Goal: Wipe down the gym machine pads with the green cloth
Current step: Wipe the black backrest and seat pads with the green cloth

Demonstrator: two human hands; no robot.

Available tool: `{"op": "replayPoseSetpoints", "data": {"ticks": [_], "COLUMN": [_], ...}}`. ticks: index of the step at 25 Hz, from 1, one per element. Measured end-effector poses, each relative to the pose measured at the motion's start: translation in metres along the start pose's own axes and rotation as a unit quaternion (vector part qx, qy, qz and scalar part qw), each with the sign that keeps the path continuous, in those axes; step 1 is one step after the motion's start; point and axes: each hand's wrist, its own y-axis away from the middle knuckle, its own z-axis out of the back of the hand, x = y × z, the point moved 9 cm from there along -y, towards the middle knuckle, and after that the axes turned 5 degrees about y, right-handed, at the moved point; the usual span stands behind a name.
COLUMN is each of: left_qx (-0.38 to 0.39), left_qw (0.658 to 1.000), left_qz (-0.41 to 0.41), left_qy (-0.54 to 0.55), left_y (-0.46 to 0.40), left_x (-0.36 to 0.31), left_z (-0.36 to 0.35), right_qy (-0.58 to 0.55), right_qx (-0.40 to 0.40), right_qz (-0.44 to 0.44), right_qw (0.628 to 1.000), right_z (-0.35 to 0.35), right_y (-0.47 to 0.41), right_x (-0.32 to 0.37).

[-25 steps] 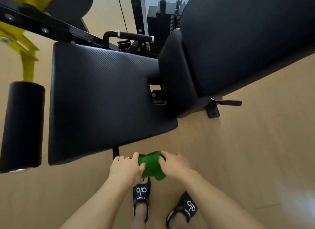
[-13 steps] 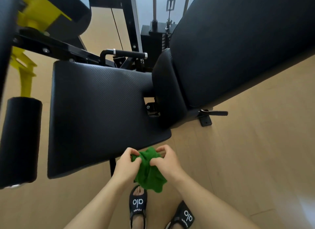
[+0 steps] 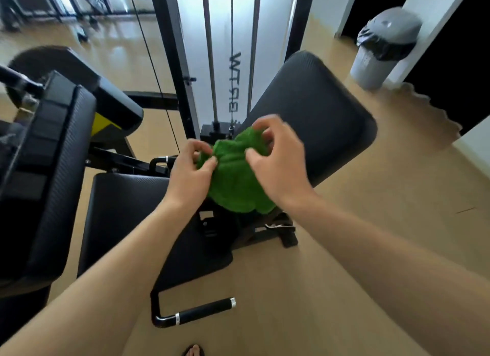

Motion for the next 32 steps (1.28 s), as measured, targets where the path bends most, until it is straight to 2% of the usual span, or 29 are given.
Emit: {"op": "replayPoseSetpoints", "data": {"ticks": [2,5,8,10,12,15,18,23,25,28,32], "left_qx": [-0.008,0.013,0.097,0.176,0.241,0.234,0.238,0.244,0.244,0.241,0.235], "left_qw": [0.999,0.998,0.993,0.983,0.969,0.968,0.963,0.949,0.943,0.935,0.926], "left_qz": [-0.050,-0.056,-0.037,0.001,0.026,-0.006,-0.058,-0.141,-0.177,-0.219,-0.251], "left_qy": [0.016,-0.002,-0.062,-0.043,-0.049,-0.090,-0.109,-0.138,-0.139,-0.139,-0.157], "left_y": [-0.011,-0.034,-0.052,-0.053,-0.047,-0.050,-0.058,-0.097,-0.113,-0.149,-0.196], "left_x": [-0.047,-0.075,-0.053,-0.031,-0.013,0.003,0.008,-0.016,-0.035,-0.065,-0.082], "left_z": [-0.019,-0.056,-0.111,-0.156,-0.193,-0.210,-0.212,-0.225,-0.232,-0.249,-0.253], "right_qy": [0.026,0.101,0.223,0.347,0.403,0.380,0.292,0.214,0.147,0.075,0.065], "right_qx": [-0.052,-0.072,-0.036,-0.004,0.009,0.030,0.079,0.131,0.121,0.057,0.049], "right_qz": [0.037,0.057,0.072,0.076,0.057,-0.012,-0.108,-0.188,-0.219,-0.285,-0.310], "right_qw": [0.998,0.991,0.971,0.935,0.913,0.924,0.947,0.949,0.957,0.954,0.947], "right_z": [0.042,0.071,0.073,0.068,0.069,0.073,0.072,0.064,0.064,0.073,0.076], "right_y": [-0.029,-0.063,-0.082,-0.087,-0.090,-0.108,-0.140,-0.171,-0.179,-0.183,-0.179], "right_x": [0.017,0.014,-0.022,-0.053,-0.074,-0.089,-0.112,-0.139,-0.144,-0.152,-0.148]}}
